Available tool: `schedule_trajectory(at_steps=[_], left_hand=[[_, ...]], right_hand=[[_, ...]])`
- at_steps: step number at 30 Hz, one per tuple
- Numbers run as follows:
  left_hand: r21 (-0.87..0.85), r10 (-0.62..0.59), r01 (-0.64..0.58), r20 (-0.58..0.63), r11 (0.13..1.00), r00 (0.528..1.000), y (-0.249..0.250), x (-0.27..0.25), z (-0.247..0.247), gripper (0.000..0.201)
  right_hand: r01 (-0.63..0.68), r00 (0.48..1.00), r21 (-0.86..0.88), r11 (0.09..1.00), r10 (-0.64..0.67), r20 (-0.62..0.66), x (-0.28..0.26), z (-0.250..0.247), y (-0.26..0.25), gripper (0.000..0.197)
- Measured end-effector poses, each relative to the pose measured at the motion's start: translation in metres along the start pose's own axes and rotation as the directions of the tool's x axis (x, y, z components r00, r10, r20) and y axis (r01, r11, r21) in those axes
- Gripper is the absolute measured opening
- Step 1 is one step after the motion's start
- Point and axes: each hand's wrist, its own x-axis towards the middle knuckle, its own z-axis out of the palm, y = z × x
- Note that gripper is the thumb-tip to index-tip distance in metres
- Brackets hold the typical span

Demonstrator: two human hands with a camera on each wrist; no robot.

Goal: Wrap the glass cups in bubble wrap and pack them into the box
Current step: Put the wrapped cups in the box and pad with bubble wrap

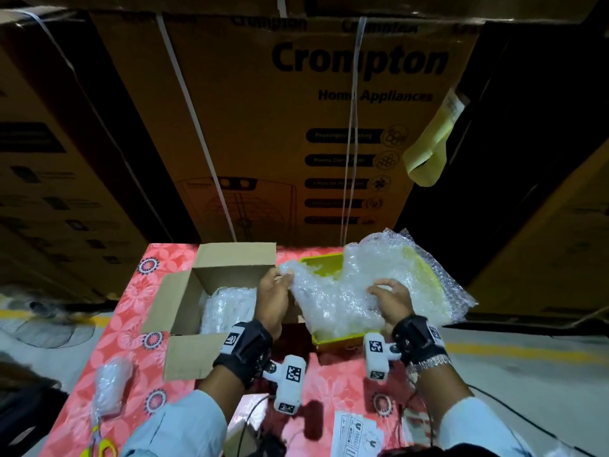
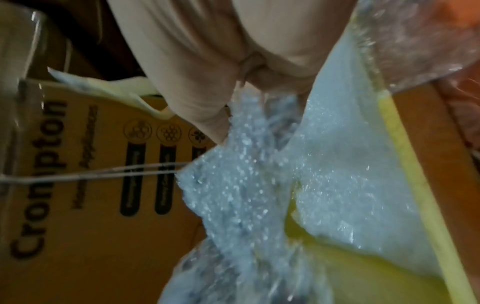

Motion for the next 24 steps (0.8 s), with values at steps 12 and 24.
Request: schedule_trajectory(at_steps=[12,24], left_hand=[[-0.025,-0.004,0.0,-0.169,1.0,0.986,-0.008,-0.028,-0.06,0.019],[-0.14,-0.053,0.072,0.134,0.988,0.99,0.008,-0.044,-0.091,0.022]], right_hand=[[0.256,0.933,-0.776,0.577,0.063,0.354,0.048,0.059,0.051,0.018],[0.254,0.874,-0.212,0.944,-0.13,0.468,-0.104,0.069,0.002,0.017]])
